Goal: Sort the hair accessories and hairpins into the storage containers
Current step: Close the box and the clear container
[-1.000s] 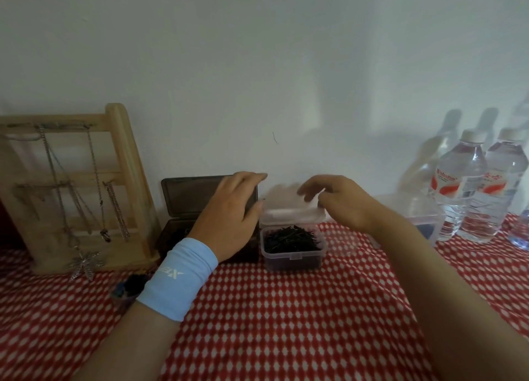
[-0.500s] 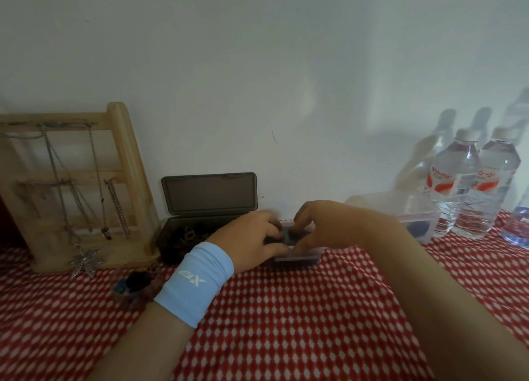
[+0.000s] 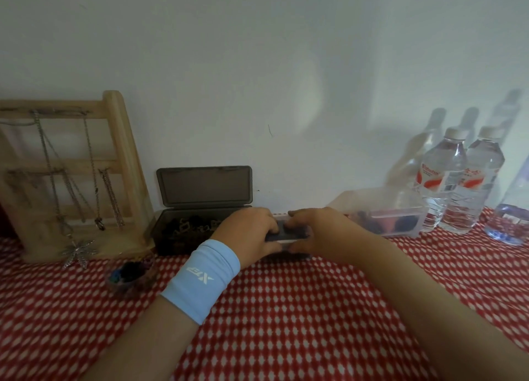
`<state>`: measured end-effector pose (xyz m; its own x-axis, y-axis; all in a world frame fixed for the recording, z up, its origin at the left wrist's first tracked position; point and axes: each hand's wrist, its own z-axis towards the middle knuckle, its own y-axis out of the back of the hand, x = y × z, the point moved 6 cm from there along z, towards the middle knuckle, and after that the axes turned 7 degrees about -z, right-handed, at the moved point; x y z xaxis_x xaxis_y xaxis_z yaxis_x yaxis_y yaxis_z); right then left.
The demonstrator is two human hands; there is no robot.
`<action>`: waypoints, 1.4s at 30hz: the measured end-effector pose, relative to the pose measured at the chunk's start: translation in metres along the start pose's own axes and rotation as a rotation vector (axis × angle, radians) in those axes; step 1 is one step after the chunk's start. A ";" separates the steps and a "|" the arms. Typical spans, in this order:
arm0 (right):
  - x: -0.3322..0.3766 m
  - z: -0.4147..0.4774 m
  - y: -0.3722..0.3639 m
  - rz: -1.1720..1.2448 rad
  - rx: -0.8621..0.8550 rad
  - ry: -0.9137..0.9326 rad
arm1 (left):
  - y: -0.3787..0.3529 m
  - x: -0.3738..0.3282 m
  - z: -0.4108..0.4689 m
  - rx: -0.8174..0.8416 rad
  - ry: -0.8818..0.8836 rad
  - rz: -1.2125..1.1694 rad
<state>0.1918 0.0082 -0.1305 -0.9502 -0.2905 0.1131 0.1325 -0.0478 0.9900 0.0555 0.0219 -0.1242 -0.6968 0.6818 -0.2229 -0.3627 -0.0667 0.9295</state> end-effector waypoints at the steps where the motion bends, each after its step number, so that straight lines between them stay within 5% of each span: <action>1: 0.000 -0.002 -0.001 -0.012 -0.026 -0.001 | -0.001 -0.001 0.000 -0.012 0.000 0.006; 9: 0.010 -0.012 -0.004 -0.005 -0.101 0.007 | -0.003 -0.005 -0.006 -0.051 0.029 -0.019; 17: 0.032 0.010 0.023 -0.137 -0.040 -0.073 | 0.016 0.014 -0.017 -0.090 0.096 -0.320; 22: 0.065 0.044 0.049 0.098 -0.207 -0.044 | 0.069 0.062 -0.036 -0.341 0.241 -0.030; 28: 0.113 0.083 0.042 -0.292 -0.335 0.104 | 0.070 0.109 -0.049 -0.088 0.427 0.174; 33: 0.119 0.077 0.040 -0.359 -0.425 0.136 | 0.081 0.108 -0.063 -0.219 0.309 0.295; 38: 0.120 0.066 0.022 -0.026 -0.164 0.220 | 0.080 0.106 -0.080 -0.074 0.262 0.140; 42: 0.117 0.060 -0.003 -0.076 0.029 0.196 | 0.067 0.109 -0.095 0.087 0.317 0.055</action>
<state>0.0627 0.0321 -0.1154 -0.8836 -0.4678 0.0222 0.0518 -0.0505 0.9974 -0.1039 0.0227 -0.1140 -0.8766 0.4177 -0.2389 -0.2741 -0.0255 0.9614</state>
